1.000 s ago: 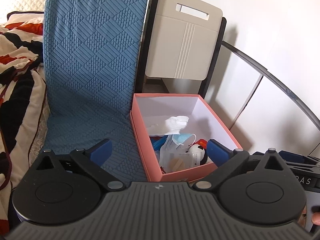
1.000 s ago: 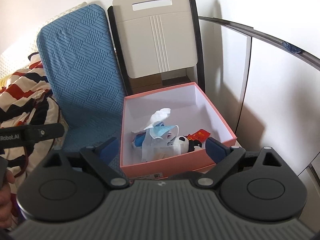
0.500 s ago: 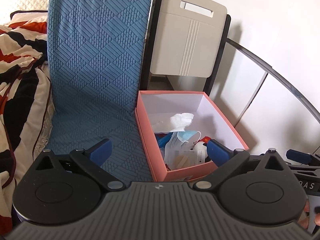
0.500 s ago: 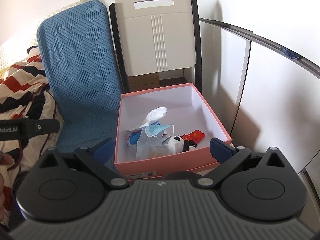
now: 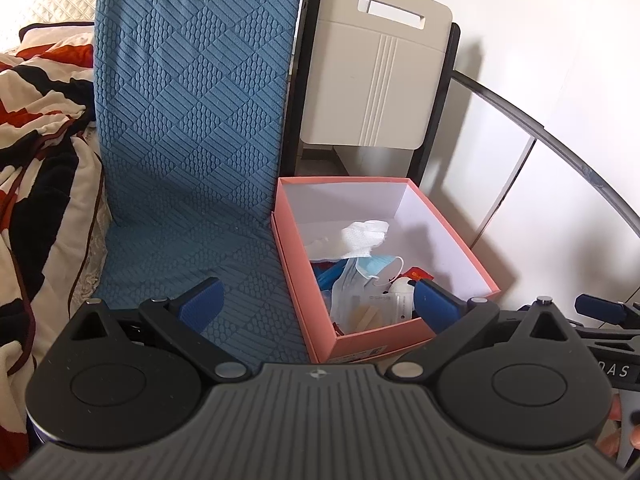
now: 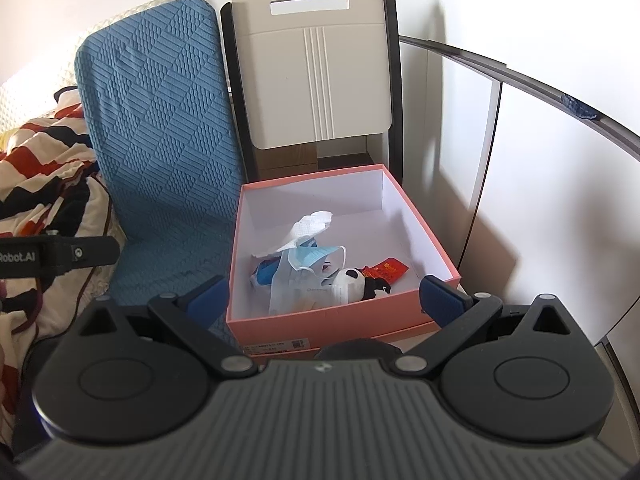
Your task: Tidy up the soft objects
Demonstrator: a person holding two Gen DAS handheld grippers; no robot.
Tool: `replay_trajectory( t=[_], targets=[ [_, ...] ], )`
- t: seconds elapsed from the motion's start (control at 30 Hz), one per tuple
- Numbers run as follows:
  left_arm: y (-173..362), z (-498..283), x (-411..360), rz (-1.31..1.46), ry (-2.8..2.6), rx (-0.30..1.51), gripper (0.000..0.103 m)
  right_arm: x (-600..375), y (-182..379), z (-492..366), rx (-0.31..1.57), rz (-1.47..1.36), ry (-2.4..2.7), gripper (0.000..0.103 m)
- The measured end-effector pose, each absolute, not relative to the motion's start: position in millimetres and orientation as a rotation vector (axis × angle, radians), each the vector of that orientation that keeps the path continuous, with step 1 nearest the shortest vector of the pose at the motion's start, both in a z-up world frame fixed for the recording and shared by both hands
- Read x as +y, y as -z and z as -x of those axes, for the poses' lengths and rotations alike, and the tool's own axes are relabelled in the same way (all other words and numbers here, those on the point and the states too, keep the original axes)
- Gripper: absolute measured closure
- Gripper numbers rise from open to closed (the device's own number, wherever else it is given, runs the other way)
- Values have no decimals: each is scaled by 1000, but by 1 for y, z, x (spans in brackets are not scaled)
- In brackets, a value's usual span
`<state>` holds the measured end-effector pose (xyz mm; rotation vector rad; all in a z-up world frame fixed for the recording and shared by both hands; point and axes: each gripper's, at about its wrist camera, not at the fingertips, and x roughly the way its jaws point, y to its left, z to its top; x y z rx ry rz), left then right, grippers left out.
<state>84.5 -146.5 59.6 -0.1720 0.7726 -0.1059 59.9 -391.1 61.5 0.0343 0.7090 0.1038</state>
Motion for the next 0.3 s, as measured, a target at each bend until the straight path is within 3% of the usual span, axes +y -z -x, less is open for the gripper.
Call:
replay_trajectory(
  t=[0.3],
  targets=[
    [-62, -80, -144, 169, 105, 759, 0, -391, -62, -57, 706, -25, -106, 0]
  ],
)
